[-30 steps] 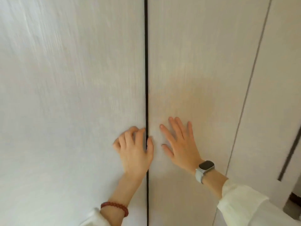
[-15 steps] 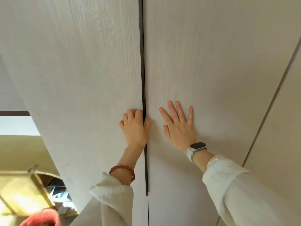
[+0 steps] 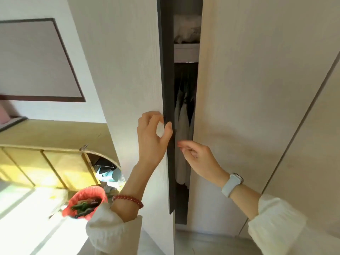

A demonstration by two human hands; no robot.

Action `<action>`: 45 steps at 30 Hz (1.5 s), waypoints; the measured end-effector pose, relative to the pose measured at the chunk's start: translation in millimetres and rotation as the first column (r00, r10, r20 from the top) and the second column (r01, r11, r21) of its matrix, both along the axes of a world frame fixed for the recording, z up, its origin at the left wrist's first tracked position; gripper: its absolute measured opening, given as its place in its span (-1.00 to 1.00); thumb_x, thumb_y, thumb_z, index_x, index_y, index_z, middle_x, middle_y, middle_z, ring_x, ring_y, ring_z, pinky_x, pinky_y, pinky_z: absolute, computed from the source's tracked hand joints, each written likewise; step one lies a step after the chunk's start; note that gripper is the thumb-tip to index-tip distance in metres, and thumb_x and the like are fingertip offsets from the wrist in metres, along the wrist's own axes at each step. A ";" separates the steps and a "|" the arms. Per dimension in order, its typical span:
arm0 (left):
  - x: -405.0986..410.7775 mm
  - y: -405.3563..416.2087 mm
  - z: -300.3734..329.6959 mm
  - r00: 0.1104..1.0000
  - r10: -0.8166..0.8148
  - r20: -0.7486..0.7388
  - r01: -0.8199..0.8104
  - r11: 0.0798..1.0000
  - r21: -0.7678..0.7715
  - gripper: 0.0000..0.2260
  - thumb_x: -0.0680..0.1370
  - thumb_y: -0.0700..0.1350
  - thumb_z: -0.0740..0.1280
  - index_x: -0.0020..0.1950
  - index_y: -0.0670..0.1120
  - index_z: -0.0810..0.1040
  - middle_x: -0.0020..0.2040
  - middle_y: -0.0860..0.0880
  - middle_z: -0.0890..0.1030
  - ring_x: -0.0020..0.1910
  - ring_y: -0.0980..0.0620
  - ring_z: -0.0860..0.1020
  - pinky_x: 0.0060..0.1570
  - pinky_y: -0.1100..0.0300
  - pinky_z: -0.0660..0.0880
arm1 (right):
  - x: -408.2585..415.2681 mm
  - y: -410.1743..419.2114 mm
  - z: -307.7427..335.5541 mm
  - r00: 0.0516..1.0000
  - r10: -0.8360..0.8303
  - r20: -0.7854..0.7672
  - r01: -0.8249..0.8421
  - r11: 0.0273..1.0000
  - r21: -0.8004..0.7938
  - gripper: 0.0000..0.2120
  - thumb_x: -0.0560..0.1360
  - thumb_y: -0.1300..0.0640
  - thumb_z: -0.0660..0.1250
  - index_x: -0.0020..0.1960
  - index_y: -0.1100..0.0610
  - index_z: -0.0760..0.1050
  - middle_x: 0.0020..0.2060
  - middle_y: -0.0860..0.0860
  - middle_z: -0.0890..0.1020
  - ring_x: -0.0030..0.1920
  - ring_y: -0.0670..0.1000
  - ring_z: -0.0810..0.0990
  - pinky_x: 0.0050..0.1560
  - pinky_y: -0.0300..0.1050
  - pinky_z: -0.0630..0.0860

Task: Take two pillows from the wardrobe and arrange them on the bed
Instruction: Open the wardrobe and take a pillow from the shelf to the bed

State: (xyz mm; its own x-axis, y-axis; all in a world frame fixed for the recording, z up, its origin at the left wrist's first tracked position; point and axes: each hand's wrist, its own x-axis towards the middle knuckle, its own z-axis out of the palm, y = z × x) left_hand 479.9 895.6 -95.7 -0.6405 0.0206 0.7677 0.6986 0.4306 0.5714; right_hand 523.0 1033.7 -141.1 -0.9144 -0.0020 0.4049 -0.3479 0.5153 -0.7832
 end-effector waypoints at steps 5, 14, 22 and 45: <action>35.4 -66.4 -8.8 0.996 0.084 -0.038 -0.082 0.995 0.057 -0.86 0.48 -0.13 0.29 -0.04 -0.18 0.49 0.00 0.03 0.44 0.02 0.03 0.43 0.03 0.09 0.42 | 22.3 -74.2 -19.1 0.981 0.151 -0.118 -0.155 0.988 -0.028 -0.68 0.53 0.15 0.13 0.26 -0.03 0.40 0.12 -0.24 0.52 0.16 -0.30 0.48 0.19 -0.39 0.44; 74.9 -178.2 -49.2 0.878 0.479 0.003 -0.471 0.863 0.184 -0.70 0.50 -0.14 0.32 0.19 -0.20 0.43 0.11 -0.26 0.47 0.01 -0.14 0.50 0.04 0.27 0.44 | 6.1 -184.6 -34.8 0.885 0.452 -0.111 -0.433 0.888 0.156 -0.52 0.52 0.21 0.08 0.37 -0.14 0.14 0.29 -0.34 0.27 0.34 -0.37 0.21 0.31 -0.53 0.14; 86.8 -198.1 -91.9 0.857 0.516 0.015 -0.514 0.856 -0.056 -0.73 0.48 -0.23 0.27 0.18 -0.16 0.43 0.08 -0.22 0.53 0.02 -0.13 0.52 -0.04 0.06 0.50 | -11.4 -194.7 -52.9 0.934 0.347 -0.082 -0.327 0.926 0.190 -0.63 0.50 0.34 0.13 0.27 0.14 0.42 0.24 0.05 0.51 0.29 0.01 0.44 0.29 -0.22 0.34; -153.8 129.4 12.3 0.776 -0.450 0.441 0.444 0.887 0.124 -0.28 0.49 -0.21 0.33 0.49 -0.09 -0.06 0.47 -0.09 0.21 0.37 0.04 0.26 0.21 0.28 0.24 | -94.8 115.6 19.8 0.884 -0.423 -0.197 0.463 0.847 0.262 -0.60 0.48 0.34 0.14 0.29 0.12 0.38 0.28 0.08 0.45 0.29 0.06 0.38 0.20 -0.28 0.25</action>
State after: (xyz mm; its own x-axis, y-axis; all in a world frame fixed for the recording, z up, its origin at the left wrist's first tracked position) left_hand 326.1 1025.1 -83.4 -0.8312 0.3836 0.4025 0.4784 0.1246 0.8692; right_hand 428.1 1149.3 -121.3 -0.7868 0.2544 0.5624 -0.1131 0.8362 -0.5366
